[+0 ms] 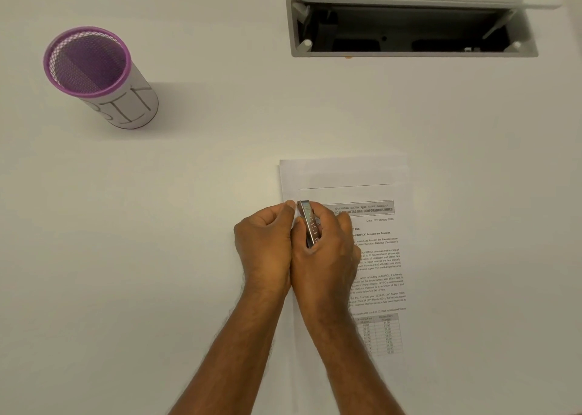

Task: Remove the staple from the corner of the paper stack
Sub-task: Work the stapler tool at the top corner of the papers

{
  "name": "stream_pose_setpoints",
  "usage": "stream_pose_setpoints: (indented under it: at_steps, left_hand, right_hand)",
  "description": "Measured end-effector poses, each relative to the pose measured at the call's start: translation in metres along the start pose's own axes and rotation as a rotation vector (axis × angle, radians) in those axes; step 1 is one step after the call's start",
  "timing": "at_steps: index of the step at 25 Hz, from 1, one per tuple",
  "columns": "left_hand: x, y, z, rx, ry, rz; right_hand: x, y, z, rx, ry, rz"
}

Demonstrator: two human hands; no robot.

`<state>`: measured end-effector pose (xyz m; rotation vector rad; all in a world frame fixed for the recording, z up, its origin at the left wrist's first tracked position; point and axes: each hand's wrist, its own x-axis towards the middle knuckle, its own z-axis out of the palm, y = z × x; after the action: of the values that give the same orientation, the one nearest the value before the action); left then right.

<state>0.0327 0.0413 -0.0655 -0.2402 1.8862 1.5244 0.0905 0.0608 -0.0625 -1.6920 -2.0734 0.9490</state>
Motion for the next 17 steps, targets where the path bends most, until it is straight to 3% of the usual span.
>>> stream_pose_setpoints:
  at_steps: [11,17]
  left_hand:
    - [-0.0050,0.0028,0.0007,0.032,0.005,0.082]
    - [-0.0014,0.0021,-0.0002,0.036,0.022,0.047]
  right_hand:
    - [0.0034,0.0004,0.0017,-0.042,0.034,0.027]
    - [0.0055,0.0023,-0.0063,0.016,-0.043,0.029]
